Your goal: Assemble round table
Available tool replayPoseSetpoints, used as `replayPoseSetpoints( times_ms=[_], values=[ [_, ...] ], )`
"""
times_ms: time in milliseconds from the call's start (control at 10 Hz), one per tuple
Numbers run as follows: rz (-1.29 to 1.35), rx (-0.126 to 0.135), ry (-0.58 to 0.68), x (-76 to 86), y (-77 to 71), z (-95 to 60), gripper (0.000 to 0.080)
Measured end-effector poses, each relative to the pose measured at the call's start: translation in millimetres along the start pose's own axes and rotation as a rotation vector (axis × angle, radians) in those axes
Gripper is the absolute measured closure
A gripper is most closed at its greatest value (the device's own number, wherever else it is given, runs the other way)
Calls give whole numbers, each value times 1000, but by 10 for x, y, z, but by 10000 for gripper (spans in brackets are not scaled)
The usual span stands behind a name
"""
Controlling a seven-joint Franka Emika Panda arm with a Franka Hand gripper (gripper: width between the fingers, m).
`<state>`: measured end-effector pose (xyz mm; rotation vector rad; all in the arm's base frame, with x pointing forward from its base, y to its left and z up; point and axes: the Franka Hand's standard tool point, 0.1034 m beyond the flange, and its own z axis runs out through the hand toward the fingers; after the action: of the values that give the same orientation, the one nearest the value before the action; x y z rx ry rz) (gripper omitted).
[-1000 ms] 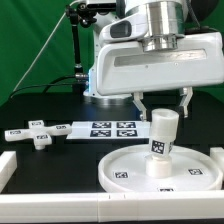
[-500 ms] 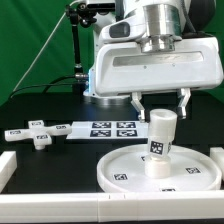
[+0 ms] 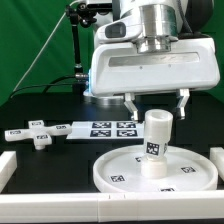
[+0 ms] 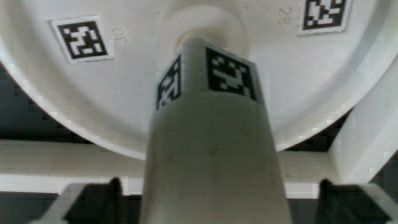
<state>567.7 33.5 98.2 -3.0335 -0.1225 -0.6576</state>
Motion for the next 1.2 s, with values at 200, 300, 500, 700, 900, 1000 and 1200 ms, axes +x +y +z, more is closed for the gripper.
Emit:
replayPoseSetpoints(
  times_ms=[200,300,500,700,900,1000,1200],
  values=[
    [-2,-2,11,46,11,-54,159],
    [-3,-2,14,62,11,-71,159],
    [-3,-1,7,95,17,-114,151],
    [-6,5,-5,220,19,-199,151],
    [-5,7,-18,176,14,-163,151],
    [-5,12,-36,174,4,-159,151],
    [-22,8,-41,126,43,-98,151]
  ],
)
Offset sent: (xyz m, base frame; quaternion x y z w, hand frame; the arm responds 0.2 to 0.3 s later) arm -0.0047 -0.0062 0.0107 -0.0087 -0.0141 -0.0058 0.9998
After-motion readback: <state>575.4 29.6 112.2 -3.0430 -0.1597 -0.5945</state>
